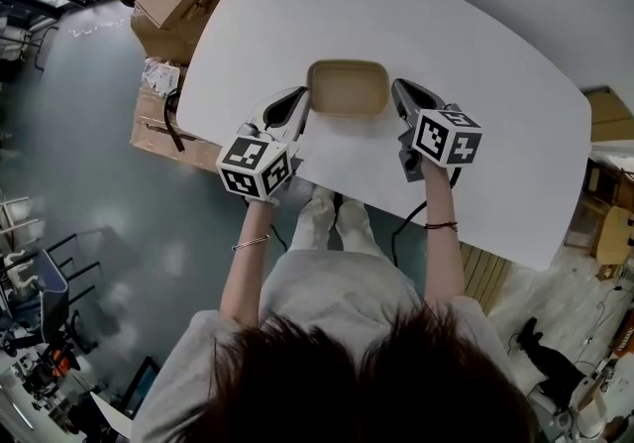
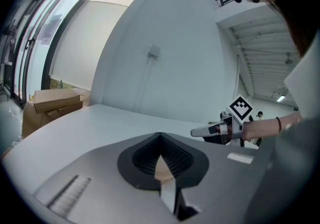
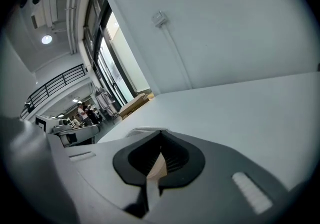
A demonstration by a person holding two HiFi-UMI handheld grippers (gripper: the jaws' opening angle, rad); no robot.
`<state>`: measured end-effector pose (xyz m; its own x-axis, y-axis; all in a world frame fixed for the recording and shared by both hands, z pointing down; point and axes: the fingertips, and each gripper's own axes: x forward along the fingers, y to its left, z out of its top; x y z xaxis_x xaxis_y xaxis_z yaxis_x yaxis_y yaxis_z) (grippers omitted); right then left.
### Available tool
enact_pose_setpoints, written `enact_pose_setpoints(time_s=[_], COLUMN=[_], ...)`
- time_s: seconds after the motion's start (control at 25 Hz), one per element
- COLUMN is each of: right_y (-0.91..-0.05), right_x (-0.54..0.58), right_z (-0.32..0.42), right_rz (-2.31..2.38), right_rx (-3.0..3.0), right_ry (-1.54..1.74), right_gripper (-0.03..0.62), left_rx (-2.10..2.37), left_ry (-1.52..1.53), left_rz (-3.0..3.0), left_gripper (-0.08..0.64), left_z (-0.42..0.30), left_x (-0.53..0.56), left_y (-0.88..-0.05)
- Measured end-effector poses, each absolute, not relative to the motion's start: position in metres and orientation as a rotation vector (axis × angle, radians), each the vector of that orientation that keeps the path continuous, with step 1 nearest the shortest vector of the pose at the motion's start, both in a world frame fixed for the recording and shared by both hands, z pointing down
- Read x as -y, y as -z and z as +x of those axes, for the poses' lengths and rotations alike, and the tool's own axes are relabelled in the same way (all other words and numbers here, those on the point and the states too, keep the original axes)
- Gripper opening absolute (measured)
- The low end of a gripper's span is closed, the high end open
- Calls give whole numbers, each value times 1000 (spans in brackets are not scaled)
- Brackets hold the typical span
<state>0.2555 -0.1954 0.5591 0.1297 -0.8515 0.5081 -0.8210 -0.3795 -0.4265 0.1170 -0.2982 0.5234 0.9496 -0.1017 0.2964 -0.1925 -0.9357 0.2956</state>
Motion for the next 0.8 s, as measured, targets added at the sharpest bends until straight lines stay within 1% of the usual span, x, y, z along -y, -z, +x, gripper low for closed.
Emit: enact_pose_setpoints(time_s=[0.08, 0.4, 0.6, 0.8], right_y=[-567, -578, -586, -595], right_x=[195, 194, 199, 198], right_z=[256, 257, 255, 255], right_rz=[-2335, -2335, -2324, -2319], right_rx=[-1704, -1656, -1644, -1618], right_ry=[1135, 1197, 1235, 1260], right_gripper=[14, 103, 120, 112], left_rx=[218, 213, 211, 223], left_ry=[-403, -416, -425, -412], left_rz=[2772, 2749, 2739, 2731], left_gripper=[-9, -9, -9, -9], left_z=[117, 116, 116, 114], left_x=[299, 296, 295, 295], left_y=[-527, -536, -540, -541])
